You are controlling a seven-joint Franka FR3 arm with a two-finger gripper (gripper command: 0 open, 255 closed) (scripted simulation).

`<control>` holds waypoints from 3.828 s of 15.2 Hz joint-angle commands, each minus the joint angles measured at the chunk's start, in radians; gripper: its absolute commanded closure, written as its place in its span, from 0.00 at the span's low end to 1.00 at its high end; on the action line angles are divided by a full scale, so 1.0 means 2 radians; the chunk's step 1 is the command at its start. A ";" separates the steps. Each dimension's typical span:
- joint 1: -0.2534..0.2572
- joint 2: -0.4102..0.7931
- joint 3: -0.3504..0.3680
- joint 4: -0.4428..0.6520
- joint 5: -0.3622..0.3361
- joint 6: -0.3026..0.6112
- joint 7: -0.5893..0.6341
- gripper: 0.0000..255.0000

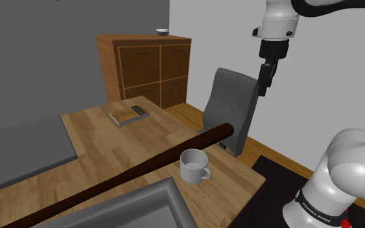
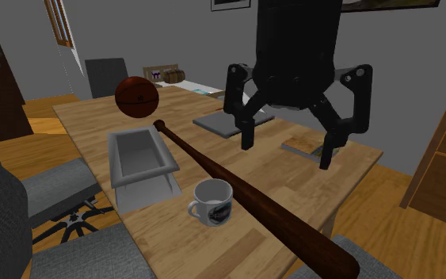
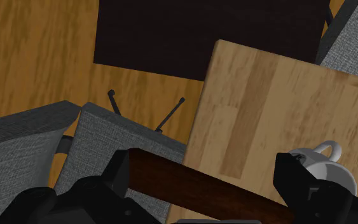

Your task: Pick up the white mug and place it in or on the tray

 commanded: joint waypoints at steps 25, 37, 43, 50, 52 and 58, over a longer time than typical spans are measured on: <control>0.059 0.244 0.115 -0.120 0.105 0.410 0.103 0.00; 0.058 0.283 0.122 -0.142 0.102 0.470 0.107 0.00; 0.058 0.283 0.122 -0.142 0.102 0.470 0.107 1.00; 0.058 0.283 0.122 -0.142 0.102 0.470 0.107 1.00; 0.059 0.272 0.121 -0.137 0.103 0.454 0.107 1.00; 0.060 0.243 0.116 -0.119 0.105 0.407 0.105 1.00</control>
